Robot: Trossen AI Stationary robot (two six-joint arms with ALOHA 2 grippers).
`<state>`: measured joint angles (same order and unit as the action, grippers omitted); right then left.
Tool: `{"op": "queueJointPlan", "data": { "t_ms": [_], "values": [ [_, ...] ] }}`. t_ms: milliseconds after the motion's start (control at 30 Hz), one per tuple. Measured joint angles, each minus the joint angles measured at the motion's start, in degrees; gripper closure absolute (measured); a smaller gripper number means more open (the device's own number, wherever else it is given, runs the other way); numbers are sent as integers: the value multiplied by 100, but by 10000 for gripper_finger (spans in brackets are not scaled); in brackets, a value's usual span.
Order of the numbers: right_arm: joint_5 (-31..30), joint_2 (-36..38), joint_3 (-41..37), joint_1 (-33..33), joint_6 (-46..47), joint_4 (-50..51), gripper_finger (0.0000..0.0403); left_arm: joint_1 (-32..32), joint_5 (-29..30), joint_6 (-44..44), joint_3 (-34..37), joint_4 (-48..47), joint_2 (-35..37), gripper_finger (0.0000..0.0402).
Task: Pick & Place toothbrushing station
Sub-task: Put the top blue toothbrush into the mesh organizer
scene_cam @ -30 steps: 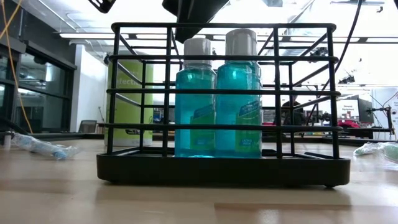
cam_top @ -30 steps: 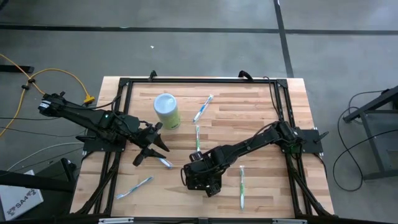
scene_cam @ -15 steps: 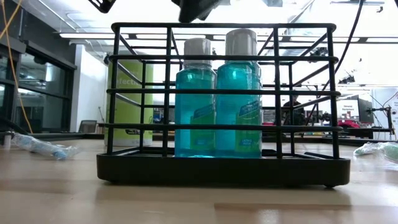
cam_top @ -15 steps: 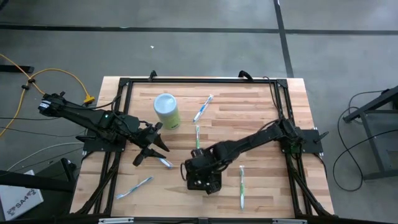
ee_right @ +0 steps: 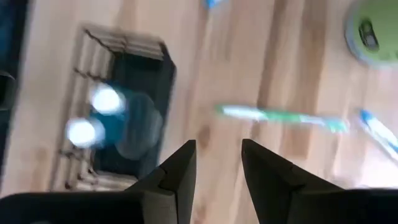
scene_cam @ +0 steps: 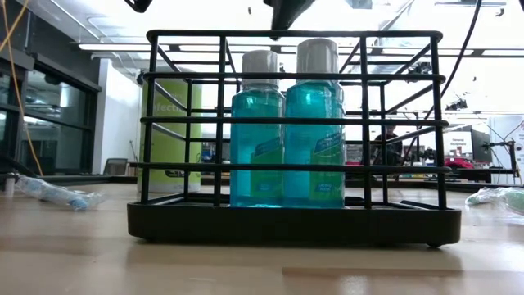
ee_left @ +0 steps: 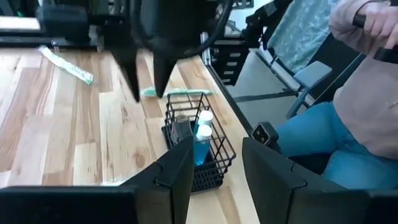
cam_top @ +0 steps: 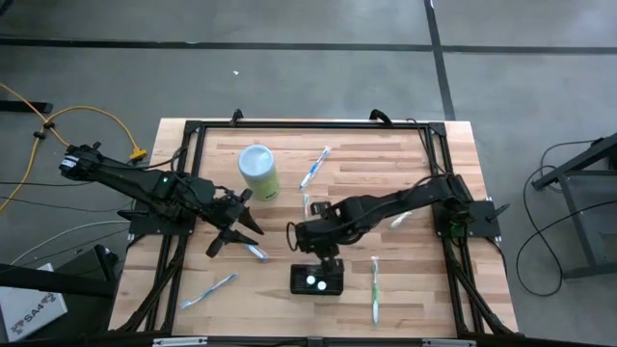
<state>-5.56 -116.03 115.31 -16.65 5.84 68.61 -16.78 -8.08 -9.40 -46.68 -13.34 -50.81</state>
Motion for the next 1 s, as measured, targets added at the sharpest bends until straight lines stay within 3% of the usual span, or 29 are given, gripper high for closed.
{"op": "queueJointPlan", "data": {
  "t_ms": [367, 800, 1000],
  "values": [
    [11, 108, 2, 369, 256, 256, 283, -2, -2, 2, 0, 55, 0, 269],
    [1239, 108, 2, 1597, -1100, 19, 283, 0, 0, 2, 0, 56, 0, 269],
    [1316, 108, 2, 2147, -1582, 524, 283, 1, 0, 0, 0, 54, 0, 269]
  ]
}}
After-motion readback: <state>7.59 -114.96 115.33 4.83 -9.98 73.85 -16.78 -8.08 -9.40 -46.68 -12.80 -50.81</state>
